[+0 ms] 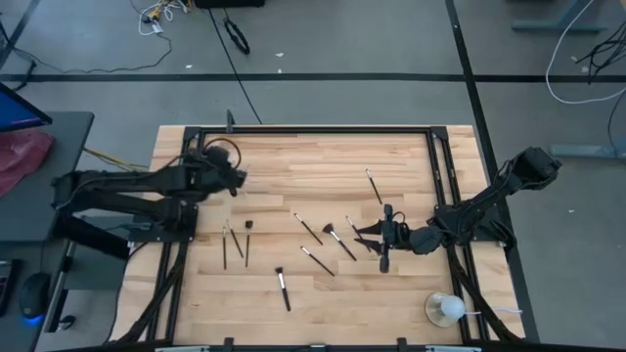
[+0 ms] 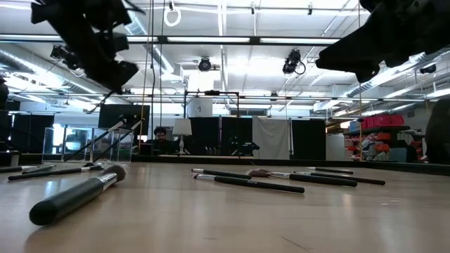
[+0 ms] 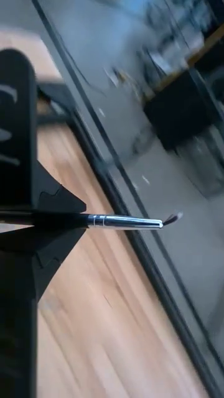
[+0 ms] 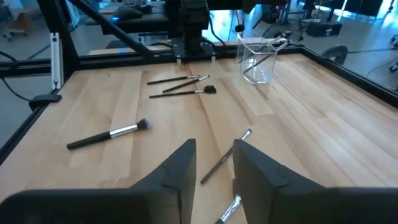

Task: Put items in baskets/containers
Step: Put the liner brush into the transparent organizer

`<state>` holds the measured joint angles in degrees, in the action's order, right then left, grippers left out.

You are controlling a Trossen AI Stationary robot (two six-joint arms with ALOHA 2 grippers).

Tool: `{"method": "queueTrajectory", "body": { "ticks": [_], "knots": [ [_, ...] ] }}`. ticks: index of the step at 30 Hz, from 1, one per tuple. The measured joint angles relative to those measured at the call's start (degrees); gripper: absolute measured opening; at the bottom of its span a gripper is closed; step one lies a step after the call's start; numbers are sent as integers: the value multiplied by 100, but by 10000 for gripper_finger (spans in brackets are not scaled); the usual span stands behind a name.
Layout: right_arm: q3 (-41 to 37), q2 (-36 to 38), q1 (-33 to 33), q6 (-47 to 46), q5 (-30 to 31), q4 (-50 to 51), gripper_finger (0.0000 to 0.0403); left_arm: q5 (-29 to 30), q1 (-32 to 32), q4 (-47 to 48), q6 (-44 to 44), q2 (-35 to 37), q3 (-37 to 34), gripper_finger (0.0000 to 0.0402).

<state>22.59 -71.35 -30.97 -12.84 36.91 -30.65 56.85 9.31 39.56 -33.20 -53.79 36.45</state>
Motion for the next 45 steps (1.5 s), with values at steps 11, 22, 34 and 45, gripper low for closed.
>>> {"method": "queueTrajectory", "body": {
  "ticks": [11, 22, 34, 45],
  "knots": [
    [-2, 0, -6, 2, -51, 23, 107, 145, 351, 1395, -995, -6, -342, 20],
    [-2, -1, -5, 2, -200, 23, 107, 262, 476, 1063, -1675, -8, -855, 24],
    [-2, -2, 3, 9, -197, -27, 107, -202, 190, 747, -1087, -10, -452, 22],
    [-2, -2, 1, 2, -199, -29, 107, 699, 626, 543, 101, -10, -439, 25]
  ]
}}
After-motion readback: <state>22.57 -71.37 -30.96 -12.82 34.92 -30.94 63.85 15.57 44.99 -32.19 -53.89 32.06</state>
